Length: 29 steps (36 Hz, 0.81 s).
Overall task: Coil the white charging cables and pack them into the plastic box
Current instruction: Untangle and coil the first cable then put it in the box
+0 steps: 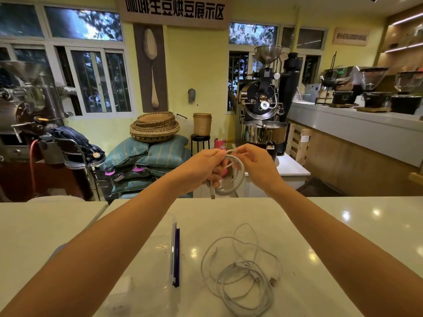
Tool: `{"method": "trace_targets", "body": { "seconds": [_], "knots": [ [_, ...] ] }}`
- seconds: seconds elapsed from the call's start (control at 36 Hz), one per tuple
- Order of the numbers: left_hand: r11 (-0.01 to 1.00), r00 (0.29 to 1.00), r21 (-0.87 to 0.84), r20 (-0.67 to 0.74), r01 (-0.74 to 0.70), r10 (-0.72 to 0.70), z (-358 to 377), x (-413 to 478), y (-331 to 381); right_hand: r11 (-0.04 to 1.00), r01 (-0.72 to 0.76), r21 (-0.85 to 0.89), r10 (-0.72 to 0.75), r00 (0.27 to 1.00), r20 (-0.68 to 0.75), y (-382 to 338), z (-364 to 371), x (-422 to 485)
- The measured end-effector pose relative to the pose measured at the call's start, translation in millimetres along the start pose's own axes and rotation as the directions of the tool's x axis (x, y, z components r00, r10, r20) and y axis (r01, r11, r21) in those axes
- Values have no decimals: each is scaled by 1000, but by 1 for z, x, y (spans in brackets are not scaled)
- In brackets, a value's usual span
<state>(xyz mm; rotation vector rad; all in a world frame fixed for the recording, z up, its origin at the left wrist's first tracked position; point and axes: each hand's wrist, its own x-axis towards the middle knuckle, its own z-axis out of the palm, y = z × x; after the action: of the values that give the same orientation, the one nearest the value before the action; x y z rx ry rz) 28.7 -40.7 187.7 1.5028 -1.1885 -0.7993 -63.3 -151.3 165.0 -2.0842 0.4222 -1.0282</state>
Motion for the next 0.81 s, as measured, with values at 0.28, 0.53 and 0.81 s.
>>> {"method": "trace_targets", "body": {
  "seconds": [0.28,0.53,0.81],
  "knots": [
    [986,999,-160,11,44,-43,-8,3,-5,937,-124,326,140,990,-26,3,-2,0],
    [960,996,-275,89,55,-32,-7,4,-8,591,-334,734,294,937,189,4,6,-3],
    [989,1000,-145,-2,-31,31,-4,6,-5,475,-537,697,289,843,453,3,17,-11]
  ]
}}
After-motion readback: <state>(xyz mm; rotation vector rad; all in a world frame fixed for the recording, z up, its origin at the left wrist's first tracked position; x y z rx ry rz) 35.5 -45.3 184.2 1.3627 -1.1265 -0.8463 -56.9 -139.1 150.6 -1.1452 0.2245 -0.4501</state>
